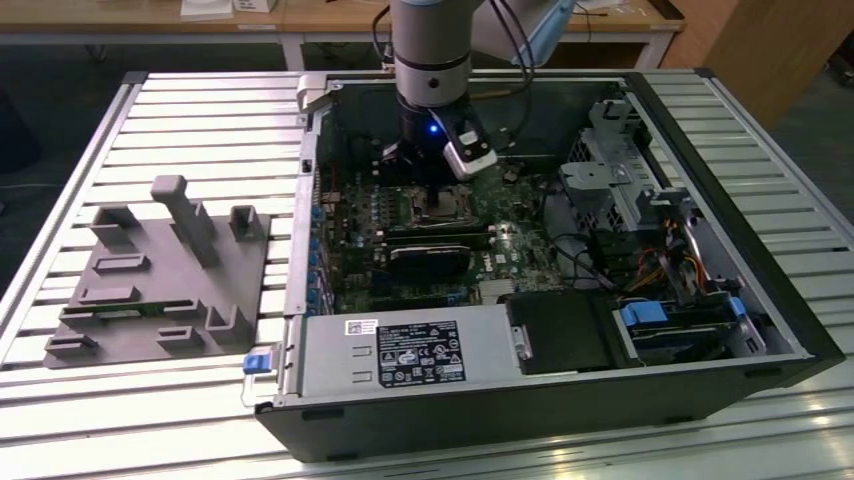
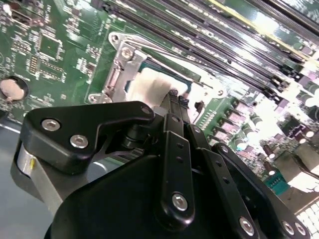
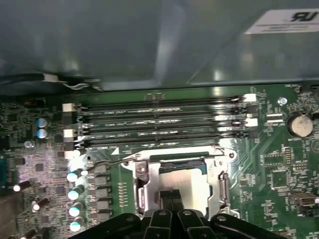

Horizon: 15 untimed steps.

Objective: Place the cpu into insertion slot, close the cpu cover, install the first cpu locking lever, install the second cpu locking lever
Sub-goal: 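Close the cpu cover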

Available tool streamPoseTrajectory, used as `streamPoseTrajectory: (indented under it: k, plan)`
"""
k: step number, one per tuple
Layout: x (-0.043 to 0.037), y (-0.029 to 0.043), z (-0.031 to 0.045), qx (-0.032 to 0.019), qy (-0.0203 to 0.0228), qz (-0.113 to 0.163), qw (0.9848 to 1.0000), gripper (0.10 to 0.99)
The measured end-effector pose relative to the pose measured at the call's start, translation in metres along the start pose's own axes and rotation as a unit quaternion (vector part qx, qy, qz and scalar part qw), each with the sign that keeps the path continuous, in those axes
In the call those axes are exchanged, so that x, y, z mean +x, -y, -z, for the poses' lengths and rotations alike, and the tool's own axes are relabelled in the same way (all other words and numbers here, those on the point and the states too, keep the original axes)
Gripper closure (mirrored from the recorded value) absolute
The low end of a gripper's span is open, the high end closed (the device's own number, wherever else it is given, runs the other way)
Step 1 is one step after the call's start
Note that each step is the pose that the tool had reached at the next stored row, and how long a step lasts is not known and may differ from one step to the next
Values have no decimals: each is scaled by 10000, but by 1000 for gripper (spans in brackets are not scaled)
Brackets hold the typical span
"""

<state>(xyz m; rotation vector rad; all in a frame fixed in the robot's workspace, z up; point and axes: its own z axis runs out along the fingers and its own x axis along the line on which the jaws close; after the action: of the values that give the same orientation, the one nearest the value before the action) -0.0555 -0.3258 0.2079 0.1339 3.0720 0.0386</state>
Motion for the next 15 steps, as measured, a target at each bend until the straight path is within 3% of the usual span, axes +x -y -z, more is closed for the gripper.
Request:
streamPoseTrajectory:
  k: [7, 15]
  plan:
    - [102, 8, 1, -2, 0, 0, 10000, 980]
    - [147, 13, -21, -23, -2, 12, 10000, 980]
